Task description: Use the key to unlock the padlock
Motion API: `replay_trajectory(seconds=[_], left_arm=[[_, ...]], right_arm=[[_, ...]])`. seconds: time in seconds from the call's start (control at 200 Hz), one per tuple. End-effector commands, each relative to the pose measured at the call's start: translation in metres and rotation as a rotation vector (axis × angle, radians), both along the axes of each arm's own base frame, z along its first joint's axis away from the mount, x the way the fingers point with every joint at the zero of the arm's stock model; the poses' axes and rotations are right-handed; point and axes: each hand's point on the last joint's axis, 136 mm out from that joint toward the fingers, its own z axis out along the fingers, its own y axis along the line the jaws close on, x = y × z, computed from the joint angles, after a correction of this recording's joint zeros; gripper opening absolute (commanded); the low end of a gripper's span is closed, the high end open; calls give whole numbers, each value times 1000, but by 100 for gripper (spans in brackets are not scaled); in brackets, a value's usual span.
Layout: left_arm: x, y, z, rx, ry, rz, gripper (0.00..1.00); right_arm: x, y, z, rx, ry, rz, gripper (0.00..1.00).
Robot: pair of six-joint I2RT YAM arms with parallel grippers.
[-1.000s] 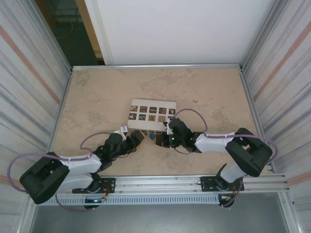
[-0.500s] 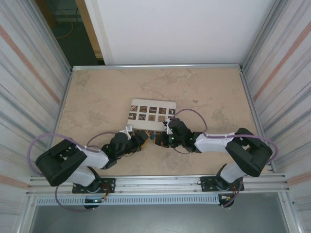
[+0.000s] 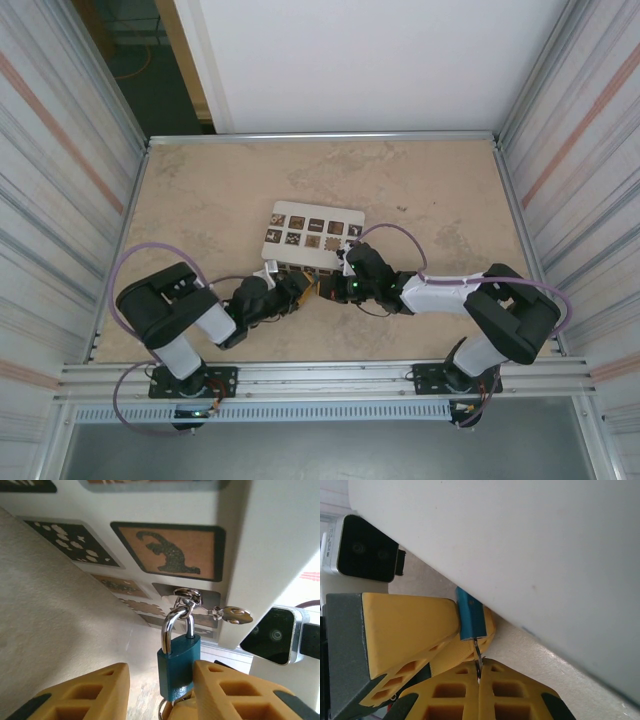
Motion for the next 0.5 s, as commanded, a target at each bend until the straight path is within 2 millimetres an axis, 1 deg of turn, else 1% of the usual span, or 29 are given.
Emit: replay_trajectory(seconds=[0.0,0.371,0.496], left_arm=[[9,-5,15,-58,-38,29,36],[15,0,9,-45,-32,75,31],[17,-1,10,-50,-36,78,30]], right_arm=[[-8,10,7,28,36,24,0],[-8,13,10,39,41,24,0],[-8,15,13,45,41,25,0]])
